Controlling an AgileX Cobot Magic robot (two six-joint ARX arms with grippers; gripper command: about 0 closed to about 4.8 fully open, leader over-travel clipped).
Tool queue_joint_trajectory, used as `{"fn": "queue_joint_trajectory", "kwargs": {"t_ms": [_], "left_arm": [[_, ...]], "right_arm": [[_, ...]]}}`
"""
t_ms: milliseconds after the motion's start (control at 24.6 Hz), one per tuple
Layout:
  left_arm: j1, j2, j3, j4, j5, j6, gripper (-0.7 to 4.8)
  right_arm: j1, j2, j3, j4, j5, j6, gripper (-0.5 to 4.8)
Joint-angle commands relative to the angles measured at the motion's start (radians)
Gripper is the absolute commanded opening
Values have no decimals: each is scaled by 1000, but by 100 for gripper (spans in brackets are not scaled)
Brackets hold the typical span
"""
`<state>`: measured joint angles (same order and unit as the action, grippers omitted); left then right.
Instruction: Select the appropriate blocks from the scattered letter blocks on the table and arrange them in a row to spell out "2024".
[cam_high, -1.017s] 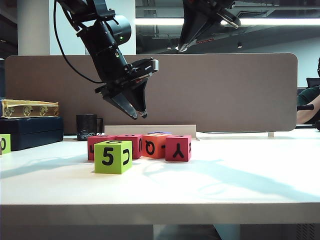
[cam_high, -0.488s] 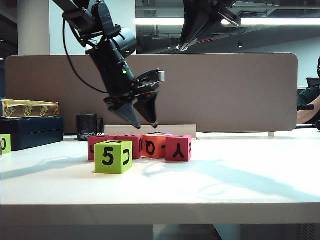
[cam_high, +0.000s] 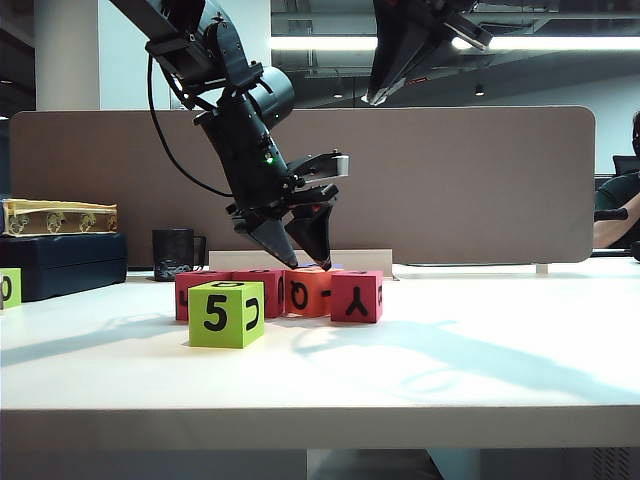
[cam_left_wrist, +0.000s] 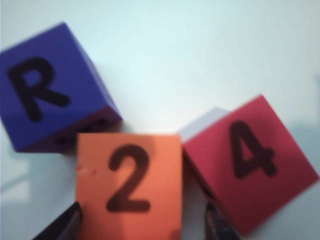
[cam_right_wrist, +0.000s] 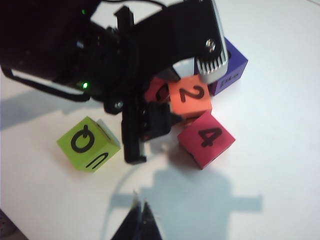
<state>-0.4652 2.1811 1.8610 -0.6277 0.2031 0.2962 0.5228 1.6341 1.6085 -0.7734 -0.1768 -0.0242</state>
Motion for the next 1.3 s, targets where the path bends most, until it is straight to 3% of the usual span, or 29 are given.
{"fn": "queue_joint_trajectory", "kwargs": {"t_ms": [41,1302], "left_arm": [[-2,2,3,31,-28,11,310],[14,45,34,10,-33,33,310]], "right_arm": [[1,-9,4,3,0,-5,-1],[1,-9,4,7,-1,-4,-1]]}}
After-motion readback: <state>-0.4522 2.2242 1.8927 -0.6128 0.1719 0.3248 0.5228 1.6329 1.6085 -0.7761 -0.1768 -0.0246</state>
